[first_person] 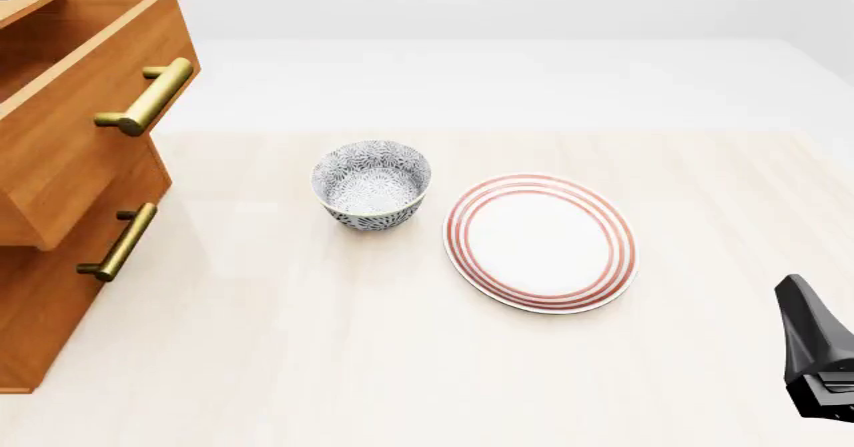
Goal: Open the top drawer of the cabinet.
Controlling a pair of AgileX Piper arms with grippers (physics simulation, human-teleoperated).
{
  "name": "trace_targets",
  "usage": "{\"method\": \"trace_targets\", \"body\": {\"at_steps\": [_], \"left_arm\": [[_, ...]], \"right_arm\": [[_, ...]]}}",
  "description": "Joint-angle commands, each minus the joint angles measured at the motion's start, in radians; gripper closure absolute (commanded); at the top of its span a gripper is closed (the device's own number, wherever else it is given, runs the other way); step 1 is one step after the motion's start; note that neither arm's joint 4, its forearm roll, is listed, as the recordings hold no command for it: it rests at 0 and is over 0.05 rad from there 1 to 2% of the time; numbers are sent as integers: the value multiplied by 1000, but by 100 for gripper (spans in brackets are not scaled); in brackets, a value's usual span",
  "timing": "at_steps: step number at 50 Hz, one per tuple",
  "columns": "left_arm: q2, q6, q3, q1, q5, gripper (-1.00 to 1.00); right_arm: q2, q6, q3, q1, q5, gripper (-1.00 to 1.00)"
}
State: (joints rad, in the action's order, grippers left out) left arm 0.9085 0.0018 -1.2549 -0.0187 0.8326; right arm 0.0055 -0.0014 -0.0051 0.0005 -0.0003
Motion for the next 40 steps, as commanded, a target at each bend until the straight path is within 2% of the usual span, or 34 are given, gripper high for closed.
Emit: {"method": "trace_targets", "body": {"at_steps": [1, 11, 40], "left_arm": [[32, -9, -15, 10, 19, -100], [57, -27, -35, 12, 16, -100], [129, -50, -1, 24, -31, -100]], "right_arm": [[-1, 0, 1, 0, 0, -100], [-1, 0, 1, 0, 0, -100], [-1, 0, 1, 0, 0, -100]]}}
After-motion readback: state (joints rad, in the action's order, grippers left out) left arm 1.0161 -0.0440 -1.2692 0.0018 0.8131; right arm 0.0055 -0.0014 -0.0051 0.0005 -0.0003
